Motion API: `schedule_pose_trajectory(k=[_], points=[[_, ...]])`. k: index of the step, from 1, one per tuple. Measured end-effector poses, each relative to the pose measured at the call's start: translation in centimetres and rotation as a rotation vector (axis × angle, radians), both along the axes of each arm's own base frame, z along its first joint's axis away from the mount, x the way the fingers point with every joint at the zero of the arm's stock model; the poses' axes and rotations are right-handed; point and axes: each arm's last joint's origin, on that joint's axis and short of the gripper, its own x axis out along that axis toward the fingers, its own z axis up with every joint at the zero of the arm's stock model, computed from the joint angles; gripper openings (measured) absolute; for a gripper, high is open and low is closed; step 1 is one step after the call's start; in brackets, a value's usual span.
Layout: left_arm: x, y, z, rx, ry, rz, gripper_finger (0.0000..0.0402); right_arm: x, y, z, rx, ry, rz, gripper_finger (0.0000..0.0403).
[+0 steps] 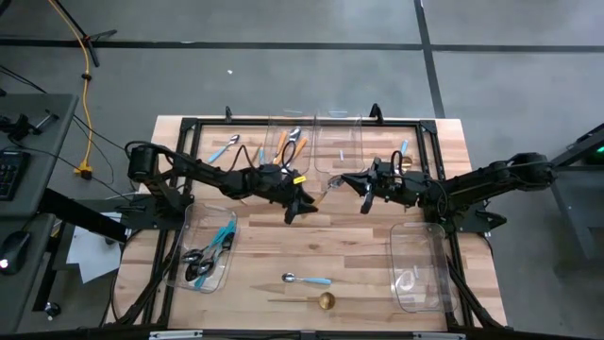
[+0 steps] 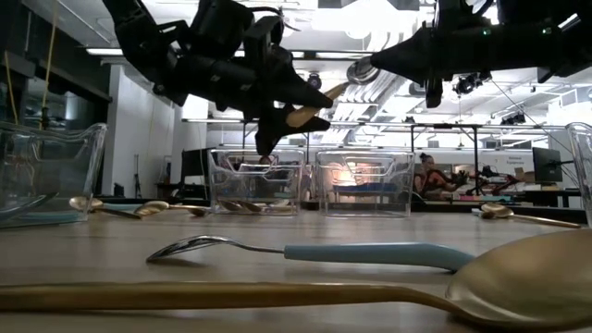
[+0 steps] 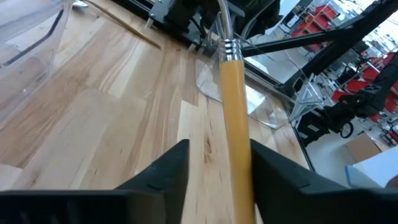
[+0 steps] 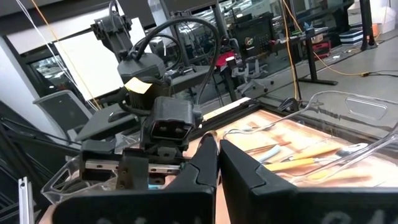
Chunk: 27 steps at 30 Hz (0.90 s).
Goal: Sort silverware by color (type)
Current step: Put the yellow spoon into the top left transparent bin
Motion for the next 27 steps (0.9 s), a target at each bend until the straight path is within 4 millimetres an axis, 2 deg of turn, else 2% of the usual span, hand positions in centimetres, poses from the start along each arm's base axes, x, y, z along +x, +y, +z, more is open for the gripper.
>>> schedule_pose_trajectory(k=[6, 7, 16, 27], points=[[-0.1, 0.3, 0.0, -0.003, 0.000, -0.029, 0.0026, 0.0, 0.0, 0.0, 0.005, -0.002, 0.016, 0.0000], [-0.1, 0.4, -0.1, -0.003, 0.003, -0.027, 0.0018, 0.0, 0.0, 0.0, 0.005, -0.003, 0.013, 0.0001], [-0.1, 0.7, -0.1, 0.002, 0.012, -0.023, 0.0015, -0.2, 0.1, 0.2, 0.005, 0.001, 0.032, 0.0014], [-0.6, 0.9, 0.4, 0.022, 0.014, -0.011, 0.0014, -1.9, 0.0, 1.3, -0.033, 0.046, 0.016, 0.0140]])
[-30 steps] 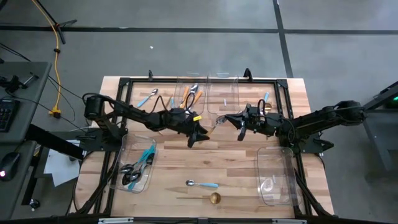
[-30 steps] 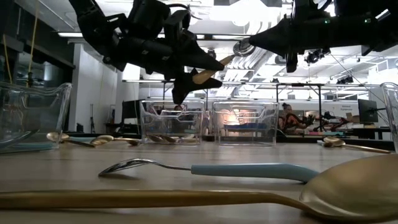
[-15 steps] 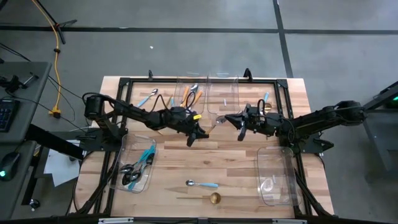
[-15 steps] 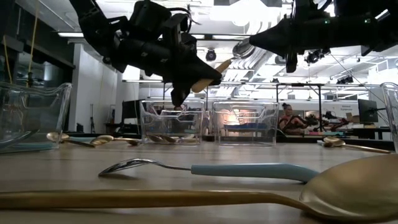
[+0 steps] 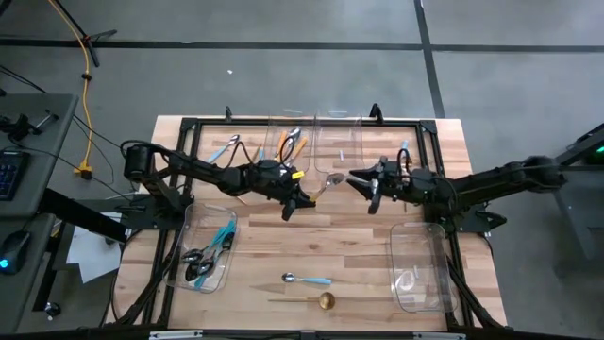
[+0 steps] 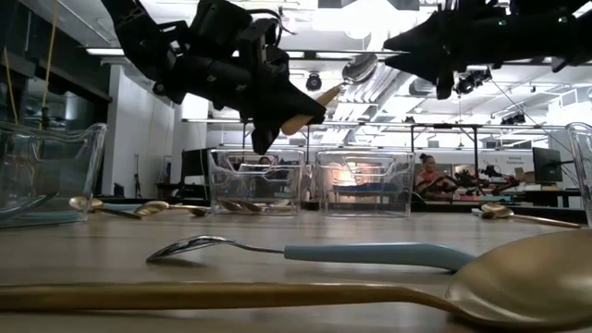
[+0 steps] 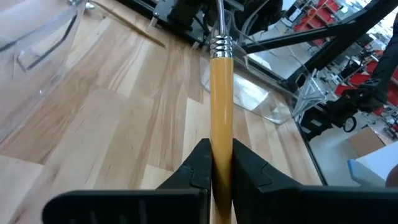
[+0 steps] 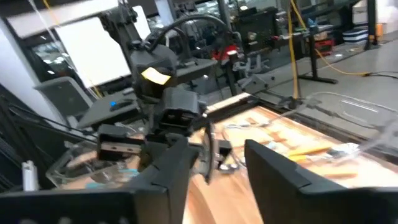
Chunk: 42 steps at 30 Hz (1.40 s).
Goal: Sort silverware by color (type)
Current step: Put the yellow spoon into the top left transparent bin
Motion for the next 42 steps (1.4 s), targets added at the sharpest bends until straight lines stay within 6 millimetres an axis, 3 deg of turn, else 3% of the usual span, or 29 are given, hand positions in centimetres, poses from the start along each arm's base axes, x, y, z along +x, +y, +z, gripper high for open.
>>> schedule_pose_trajectory(k=[4, 10, 17, 21, 24, 33, 42], points=[[-0.2, 0.1, 0.0, 0.007, 0.021, -0.001, 0.0014, -1.0, -0.1, 0.3, -0.003, 0.030, -0.036, 0.0173], [-2.1, 0.2, 2.1, 0.090, 0.033, 0.049, 0.0014, -2.9, -0.3, 0.7, -0.004, 0.077, -0.063, 0.0198], [-8.9, 0.0, 4.4, 0.191, -0.202, 0.271, 0.0014, -3.9, -0.3, 0.7, 0.009, 0.107, -0.063, 0.0201], [-12.7, -0.5, 4.7, 0.222, -0.378, 0.283, 0.0014, -3.4, 0.1, 1.0, -0.027, 0.072, -0.044, 0.0201], [-14.3, -0.7, 4.7, 0.251, -0.446, 0.291, 0.0014, -2.6, 0.6, 1.3, -0.083, 0.028, -0.006, 0.0201], [-15.0, -0.9, 4.4, 0.300, -0.462, 0.280, 0.0014, -0.1, 1.3, 0.6, -0.193, -0.028, 0.083, 0.0201], [-15.0, -0.9, 4.5, 0.308, -0.468, 0.280, 0.0015, 0.3, 1.3, 0.5, -0.192, -0.053, 0.079, 0.0201]])
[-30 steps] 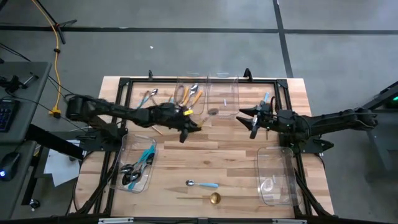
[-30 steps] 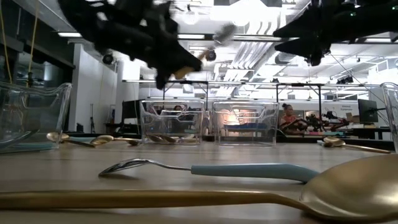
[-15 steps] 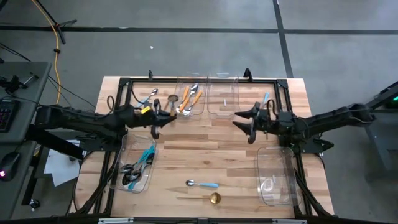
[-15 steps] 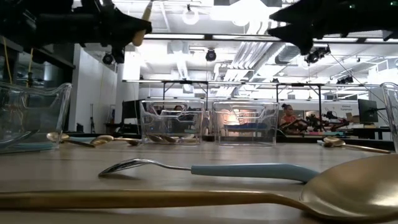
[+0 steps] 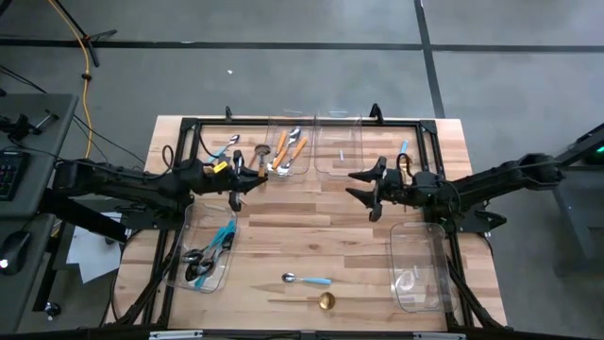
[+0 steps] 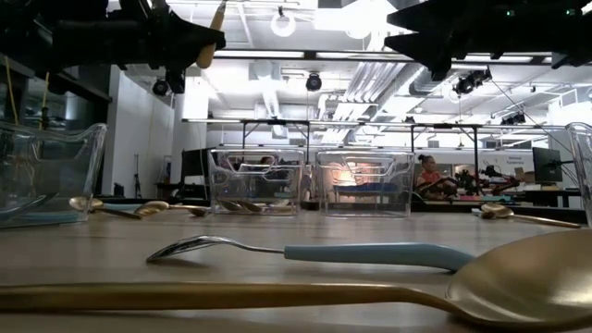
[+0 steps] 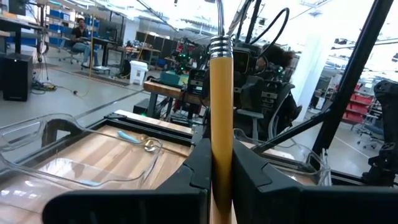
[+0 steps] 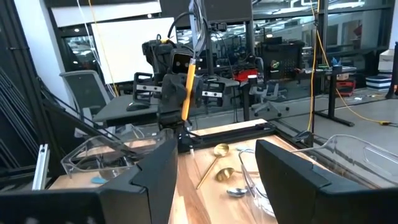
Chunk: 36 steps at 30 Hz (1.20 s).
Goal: Sort silverware by color (type)
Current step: Put the yellow spoon into the top left transparent bin
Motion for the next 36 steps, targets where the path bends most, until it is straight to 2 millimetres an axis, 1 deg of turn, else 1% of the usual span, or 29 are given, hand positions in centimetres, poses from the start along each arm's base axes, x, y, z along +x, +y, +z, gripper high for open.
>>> schedule_pose_trajectory(k=[17, 22, 26, 32, 36], points=[[0.0, 0.0, 0.0, -0.002, 0.000, 0.010, 0.0015, 0.0, 0.0, -0.1, 0.035, 0.002, 0.005, 0.0201], [0.0, 0.2, 0.0, -0.008, -0.001, 0.050, 0.0015, 0.0, 0.0, -0.2, 0.036, 0.009, 0.003, 0.0201], [0.0, 0.2, 0.0, -0.041, -0.005, 0.053, 0.0015, 0.0, 0.0, -0.1, 0.043, 0.007, -0.003, 0.0201], [0.5, 0.3, 0.8, -0.149, -0.037, 0.051, 0.0015, 0.0, 0.0, -0.3, 0.042, 0.024, -0.004, 0.0201], [1.5, 0.7, 1.9, -0.152, -0.052, 0.062, 0.0015, 0.0, 0.0, -0.4, 0.024, 0.036, -0.007, 0.0201]])
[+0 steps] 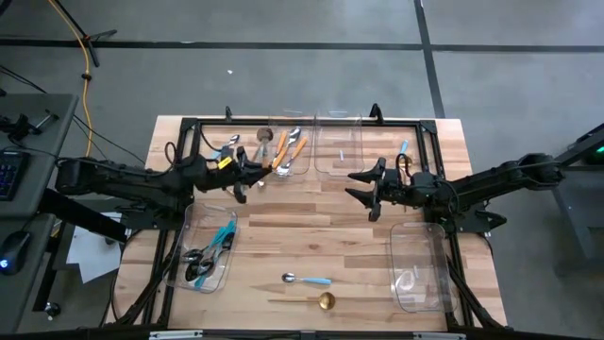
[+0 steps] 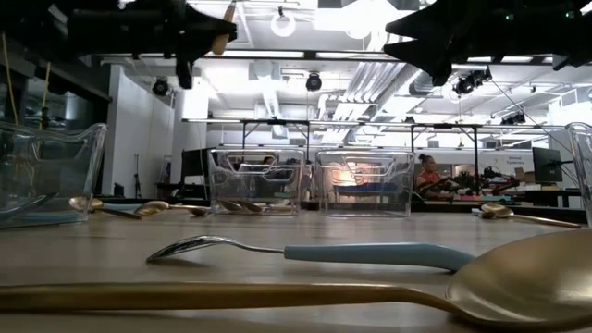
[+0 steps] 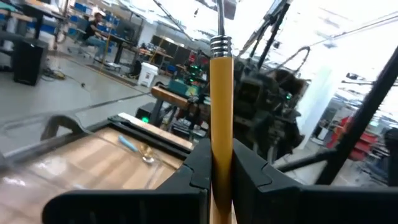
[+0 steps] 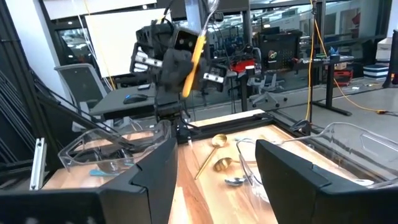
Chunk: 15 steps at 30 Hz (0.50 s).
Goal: Sort silverware by color (type)
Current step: Put the yellow spoon into the top left transparent bin
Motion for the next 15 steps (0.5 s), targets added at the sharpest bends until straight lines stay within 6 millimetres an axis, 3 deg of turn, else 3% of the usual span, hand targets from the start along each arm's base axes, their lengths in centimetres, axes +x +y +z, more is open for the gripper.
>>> schedule_pose_trajectory(k=[4, 11, 15], points=[[1.9, 1.6, 2.4, -0.007, 0.033, 0.058, 0.0015, 0.0, 0.0, 0.0, -0.007, 0.001, -0.001, 0.0201], [5.1, 6.6, 7.7, -0.076, 0.330, 0.203, 0.0015, 0.0, 0.0, 0.0, 0.017, -0.004, 0.001, 0.0201], [6.4, 9.4, 9.0, -0.135, 0.484, 0.275, 0.0015, 0.0, 0.0, 0.0, 0.014, -0.003, 0.000, 0.0201]])
